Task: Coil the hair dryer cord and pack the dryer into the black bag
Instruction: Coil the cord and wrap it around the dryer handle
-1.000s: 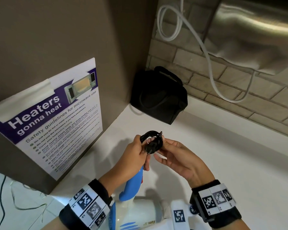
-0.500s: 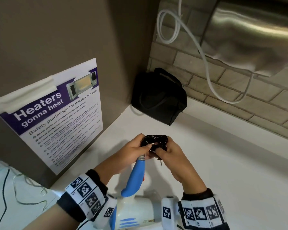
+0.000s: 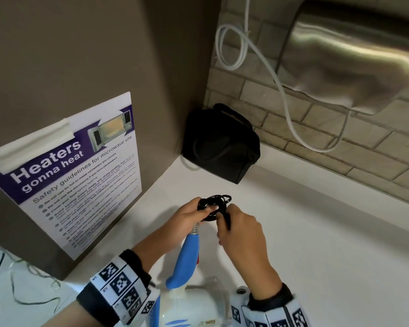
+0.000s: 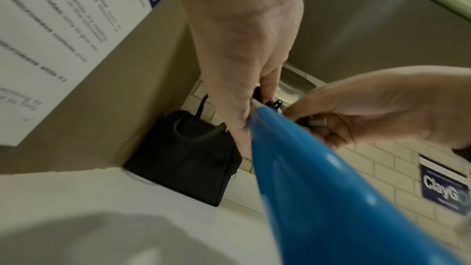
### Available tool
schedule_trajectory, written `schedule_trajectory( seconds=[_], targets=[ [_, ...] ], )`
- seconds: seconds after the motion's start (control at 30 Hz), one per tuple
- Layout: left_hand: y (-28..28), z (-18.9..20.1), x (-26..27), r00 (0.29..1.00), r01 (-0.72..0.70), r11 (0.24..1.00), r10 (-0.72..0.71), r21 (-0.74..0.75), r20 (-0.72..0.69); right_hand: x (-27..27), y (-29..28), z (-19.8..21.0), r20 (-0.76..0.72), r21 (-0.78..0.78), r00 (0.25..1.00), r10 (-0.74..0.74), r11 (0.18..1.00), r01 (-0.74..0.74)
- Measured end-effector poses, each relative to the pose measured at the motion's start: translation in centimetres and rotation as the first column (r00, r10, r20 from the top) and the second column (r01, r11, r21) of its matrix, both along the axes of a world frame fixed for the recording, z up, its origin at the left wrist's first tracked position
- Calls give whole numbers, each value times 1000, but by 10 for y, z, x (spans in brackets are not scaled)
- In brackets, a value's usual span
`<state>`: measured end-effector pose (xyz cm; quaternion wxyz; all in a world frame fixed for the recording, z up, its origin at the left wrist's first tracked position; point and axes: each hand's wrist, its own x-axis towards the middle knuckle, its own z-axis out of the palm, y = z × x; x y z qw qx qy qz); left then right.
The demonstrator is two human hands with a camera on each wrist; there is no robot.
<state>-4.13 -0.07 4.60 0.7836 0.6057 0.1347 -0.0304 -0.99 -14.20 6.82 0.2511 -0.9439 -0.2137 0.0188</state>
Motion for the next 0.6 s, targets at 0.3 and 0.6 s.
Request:
schedule_trajectory(
  seconds=[0.3, 0.6],
  targets=[
    [-3, -4, 9, 980, -195, 977, 191, 83, 49, -7, 24, 5, 24, -107, 1000, -6, 994, 8],
    [15, -15, 20, 919, -392, 859, 383, -330, -96, -8, 26, 7, -420, 408, 907, 37, 900, 152]
  ],
)
